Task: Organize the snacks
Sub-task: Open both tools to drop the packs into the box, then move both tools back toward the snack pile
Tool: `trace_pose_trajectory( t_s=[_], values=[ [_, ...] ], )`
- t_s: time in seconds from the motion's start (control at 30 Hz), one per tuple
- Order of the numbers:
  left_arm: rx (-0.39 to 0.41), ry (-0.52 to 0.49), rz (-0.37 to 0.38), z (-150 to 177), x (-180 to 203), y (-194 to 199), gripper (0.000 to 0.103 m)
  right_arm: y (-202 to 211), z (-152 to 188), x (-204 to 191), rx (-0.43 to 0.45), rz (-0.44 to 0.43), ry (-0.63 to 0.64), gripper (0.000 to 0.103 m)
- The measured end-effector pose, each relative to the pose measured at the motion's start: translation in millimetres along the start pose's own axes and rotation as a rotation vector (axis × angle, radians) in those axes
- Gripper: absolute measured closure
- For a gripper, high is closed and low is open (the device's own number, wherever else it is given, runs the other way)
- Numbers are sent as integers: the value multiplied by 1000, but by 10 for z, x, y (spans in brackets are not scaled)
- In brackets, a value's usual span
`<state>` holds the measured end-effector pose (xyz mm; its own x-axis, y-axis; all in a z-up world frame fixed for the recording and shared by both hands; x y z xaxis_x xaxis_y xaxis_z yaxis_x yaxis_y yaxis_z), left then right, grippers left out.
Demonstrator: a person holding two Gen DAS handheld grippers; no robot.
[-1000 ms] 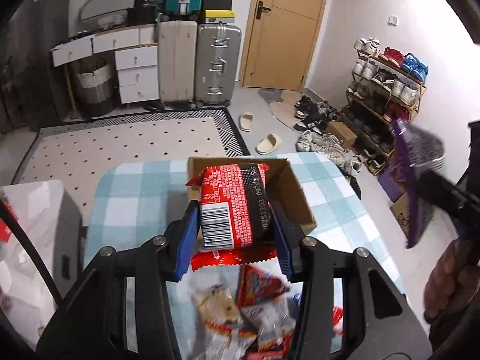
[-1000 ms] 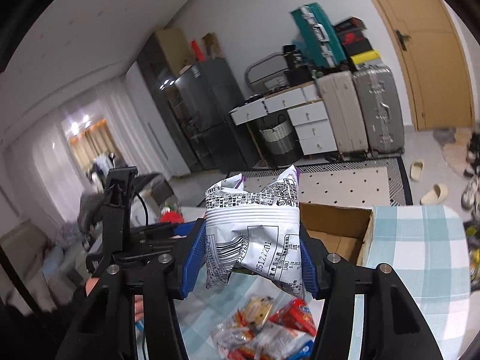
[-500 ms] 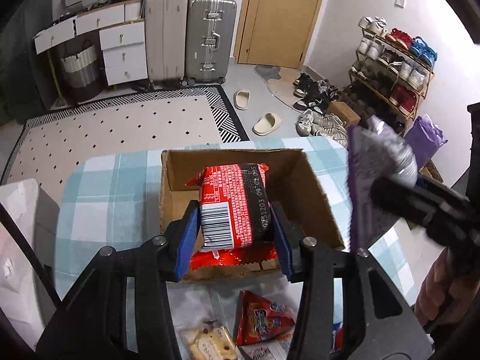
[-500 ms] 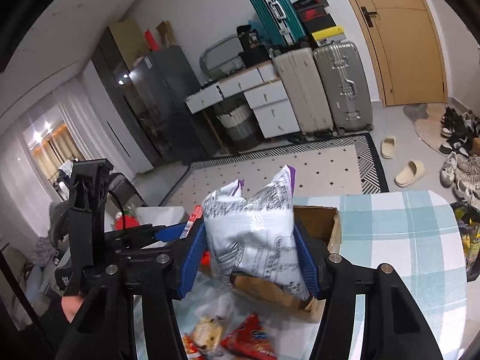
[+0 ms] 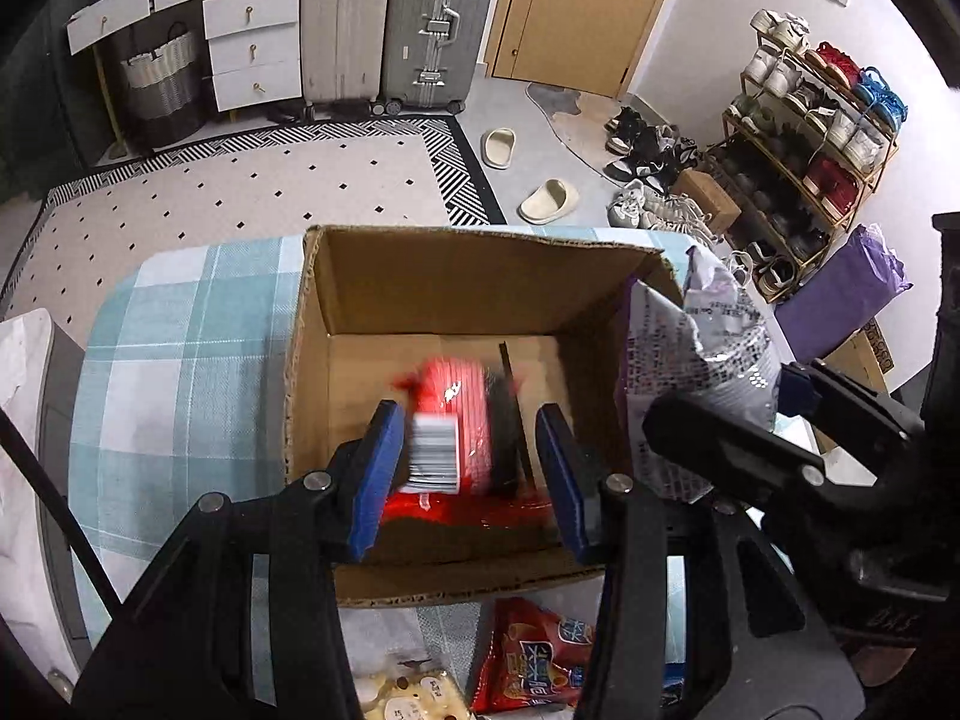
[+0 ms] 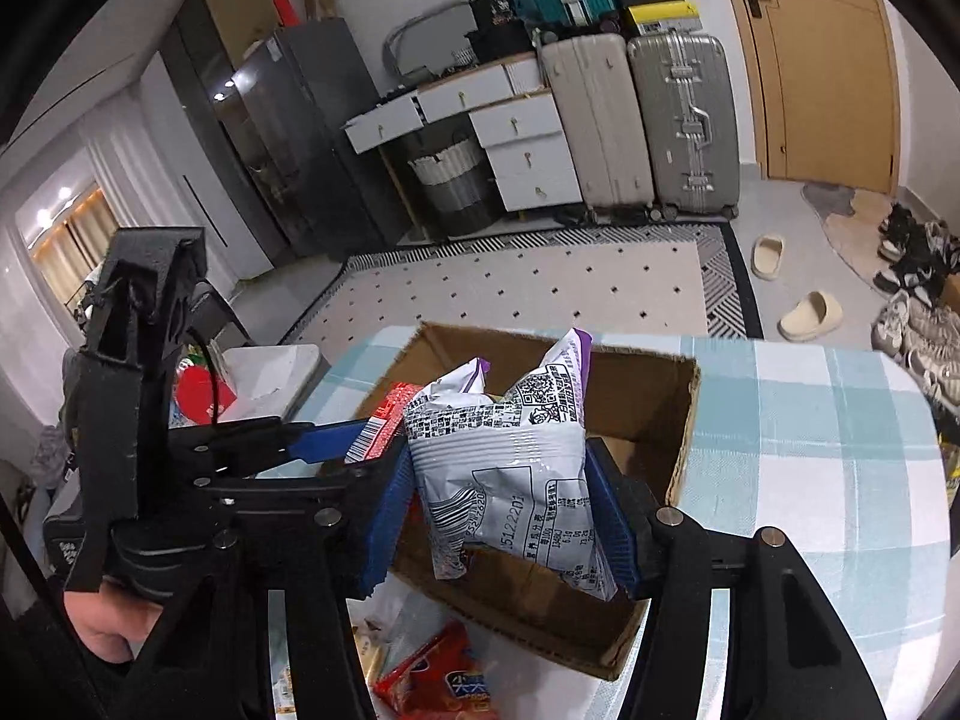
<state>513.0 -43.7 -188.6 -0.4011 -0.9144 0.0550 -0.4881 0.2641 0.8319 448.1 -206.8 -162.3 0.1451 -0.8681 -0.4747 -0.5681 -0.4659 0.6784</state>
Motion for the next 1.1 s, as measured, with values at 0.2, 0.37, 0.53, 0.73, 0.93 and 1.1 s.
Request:
trace_pose_trajectory(
  t_s=[0.2, 0.37, 0.53, 0.73, 0.93, 1.1],
  values=[
    [-54, 17, -5, 51, -109, -276, 59, -135, 45, 121, -33, -32, -84, 39],
    [-4, 41, -33, 112, -213, -107, 47, -82, 62, 134, -30, -9, -62, 24],
    [105, 35, -96, 223, -211, 377, 35, 253, 25, 106, 28, -42, -91, 19],
    [251, 17, -193, 399, -44, 1149, 23, 857, 236, -48, 106, -104, -78, 11],
    [325, 5, -257, 646, 162, 1829, 11, 1469, 522, -256, 190, -183, -69, 6],
    [433, 40, -298, 969, 338, 2355, 0, 2002, 811, -418, 292, -224, -14, 1]
  ],
)
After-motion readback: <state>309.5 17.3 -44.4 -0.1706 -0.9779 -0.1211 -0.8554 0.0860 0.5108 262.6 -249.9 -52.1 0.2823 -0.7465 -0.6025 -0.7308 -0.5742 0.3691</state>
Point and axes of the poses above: each gripper's, at about its wrist camera, not at the fingertips, and y roughly against the way its jaws point, x to its right, z to its underside, the point moved 10 cm from there along -y, roughly the way its jaws point, and after that the axes turned 14 degrees about -y, right-handed, at the moved point
